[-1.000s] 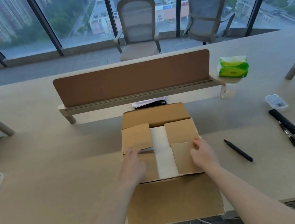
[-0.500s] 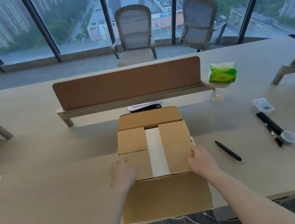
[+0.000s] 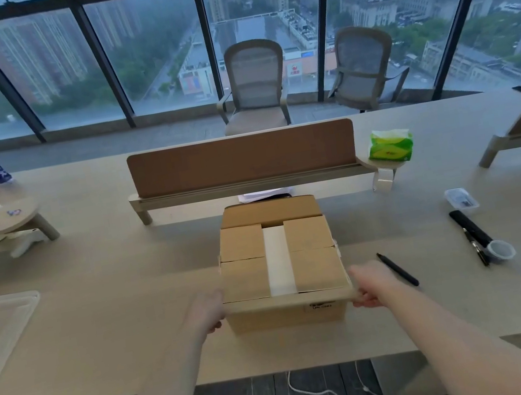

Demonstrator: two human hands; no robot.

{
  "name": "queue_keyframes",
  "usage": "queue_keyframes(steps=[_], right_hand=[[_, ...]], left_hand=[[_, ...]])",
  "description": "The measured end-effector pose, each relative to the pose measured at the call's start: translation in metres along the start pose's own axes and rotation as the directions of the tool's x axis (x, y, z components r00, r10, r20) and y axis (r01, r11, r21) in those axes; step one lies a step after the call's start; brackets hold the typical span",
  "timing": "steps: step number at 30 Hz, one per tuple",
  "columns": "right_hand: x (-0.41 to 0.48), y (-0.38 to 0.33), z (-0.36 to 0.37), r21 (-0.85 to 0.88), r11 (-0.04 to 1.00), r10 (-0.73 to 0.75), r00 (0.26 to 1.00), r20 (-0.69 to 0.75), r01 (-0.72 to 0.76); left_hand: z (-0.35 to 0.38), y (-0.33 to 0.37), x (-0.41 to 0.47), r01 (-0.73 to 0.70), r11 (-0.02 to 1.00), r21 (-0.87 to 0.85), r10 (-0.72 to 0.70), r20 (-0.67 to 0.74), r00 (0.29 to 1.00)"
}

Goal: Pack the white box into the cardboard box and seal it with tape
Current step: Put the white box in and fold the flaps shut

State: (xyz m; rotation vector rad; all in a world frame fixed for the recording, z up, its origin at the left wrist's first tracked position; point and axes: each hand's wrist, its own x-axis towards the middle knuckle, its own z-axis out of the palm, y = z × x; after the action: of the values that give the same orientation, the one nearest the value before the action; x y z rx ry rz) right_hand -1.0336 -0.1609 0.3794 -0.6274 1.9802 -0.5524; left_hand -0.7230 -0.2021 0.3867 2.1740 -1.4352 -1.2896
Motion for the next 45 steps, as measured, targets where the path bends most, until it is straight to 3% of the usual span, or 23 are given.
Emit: queue_keyframes(steps=[4, 7, 12, 22, 24, 27, 30, 35, 41, 45], right_hand=[[0.003, -0.008, -0.012, 0.368, 0.928, 0.022, 0.996, 0.081, -0.05], [0.009, -0.012, -0.008, 0.463, 0.886, -0.013, 0.997, 0.082, -0.027], [0.015, -0.013, 0.014, 0.344, 0.933, -0.133, 0.989, 0.059, 0.105], [0.041, -0.022, 0.048, 0.139, 0.976, -0.179, 0.983, 0.046, 0.171], [0.047, -0.026, 0.053, -0.039, 0.976, -0.216, 0.976, -0.003, 0.216], [0.052, -0.036, 0.06, -0.393, 0.885, -0.297, 0.953, -0.062, 0.25], [0.052, -0.052, 0.066, -0.527, 0.82, -0.325, 0.939, -0.109, 0.223], [0.054, -0.081, 0.07, -0.451, 0.857, -0.357, 0.918, -0.172, 0.249], [0.066, -0.103, 0.066, -0.307, 0.916, -0.332, 0.916, -0.225, 0.257], [0.088, -0.117, 0.061, -0.221, 0.945, -0.294, 0.925, -0.242, 0.242]], left_hand=[[-0.014, 0.008, 0.01, 0.075, 0.869, -0.49, -0.085, 0.0, 0.996], [-0.015, 0.017, 0.008, 0.076, 0.799, -0.596, -0.051, 0.059, 0.997], [-0.002, 0.022, 0.016, 0.008, 0.879, -0.476, 0.029, 0.069, 0.997], [0.009, 0.013, 0.071, -0.069, 0.98, -0.188, 0.094, 0.126, 0.988], [0.007, 0.013, 0.084, -0.096, 0.987, -0.132, 0.116, 0.159, 0.98], [0.003, 0.02, 0.105, -0.166, 0.986, 0.002, 0.164, 0.149, 0.975], [-0.002, 0.031, 0.121, -0.201, 0.975, 0.098, 0.189, 0.125, 0.974], [-0.013, 0.062, 0.135, -0.27, 0.959, 0.085, 0.257, 0.136, 0.957], [-0.016, 0.088, 0.16, -0.33, 0.944, 0.031, 0.328, 0.042, 0.944], [-0.019, 0.104, 0.183, -0.283, 0.959, -0.033, 0.282, -0.017, 0.959]])
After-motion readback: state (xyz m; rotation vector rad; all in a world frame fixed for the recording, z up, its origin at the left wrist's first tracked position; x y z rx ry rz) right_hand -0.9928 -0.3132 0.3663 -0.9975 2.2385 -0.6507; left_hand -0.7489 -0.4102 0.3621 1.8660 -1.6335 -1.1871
